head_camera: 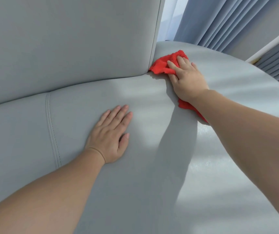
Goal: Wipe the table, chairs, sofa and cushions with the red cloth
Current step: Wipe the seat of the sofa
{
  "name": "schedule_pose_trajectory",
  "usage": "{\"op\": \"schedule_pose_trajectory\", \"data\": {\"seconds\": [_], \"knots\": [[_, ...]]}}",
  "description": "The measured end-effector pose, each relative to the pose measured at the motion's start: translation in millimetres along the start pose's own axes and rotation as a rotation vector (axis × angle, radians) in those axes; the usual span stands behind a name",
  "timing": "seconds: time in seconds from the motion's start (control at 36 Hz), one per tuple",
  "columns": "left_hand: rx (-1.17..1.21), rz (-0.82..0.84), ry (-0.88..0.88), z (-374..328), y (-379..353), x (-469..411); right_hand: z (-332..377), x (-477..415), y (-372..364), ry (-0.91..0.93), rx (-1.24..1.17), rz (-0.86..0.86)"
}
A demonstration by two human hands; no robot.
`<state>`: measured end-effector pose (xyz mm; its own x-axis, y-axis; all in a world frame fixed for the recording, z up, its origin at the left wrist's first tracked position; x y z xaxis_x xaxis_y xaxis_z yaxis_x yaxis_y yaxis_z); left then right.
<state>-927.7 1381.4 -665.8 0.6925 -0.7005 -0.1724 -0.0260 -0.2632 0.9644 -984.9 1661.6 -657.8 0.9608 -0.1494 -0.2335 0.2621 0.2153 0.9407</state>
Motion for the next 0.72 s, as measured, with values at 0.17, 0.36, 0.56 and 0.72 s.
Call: {"op": "schedule_pose_trajectory", "data": {"seconds": [0.17,0.36,0.56,0.72], "knots": [[-0.017,-0.005,0.004,2.0,1.6,-1.5,24.0,28.1,9.4,0.055,-0.158,0.074],[-0.027,0.006,0.028,-0.1,4.7,-3.2,59.9,103.9,31.3,0.129,-0.313,0.159],[-0.046,0.016,0.084,-5.3,3.3,0.0,80.6,180.5,44.0,0.077,-0.316,0.209],[-0.038,0.051,0.2,-26.7,0.6,30.8,102.8,245.7,64.4,-0.031,-0.302,0.209]]}}
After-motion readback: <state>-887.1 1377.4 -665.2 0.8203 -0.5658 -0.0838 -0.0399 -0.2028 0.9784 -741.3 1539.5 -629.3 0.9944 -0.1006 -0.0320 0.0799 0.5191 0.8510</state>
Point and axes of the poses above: each hand's wrist, its own x-axis away from the middle knuckle, its own y-axis out of the back of the hand, z = x × y, the point moved 3 cm from there along -x, towards the middle knuckle, and after that the axes turned 15 degrees about -z, right-handed, at the moved point
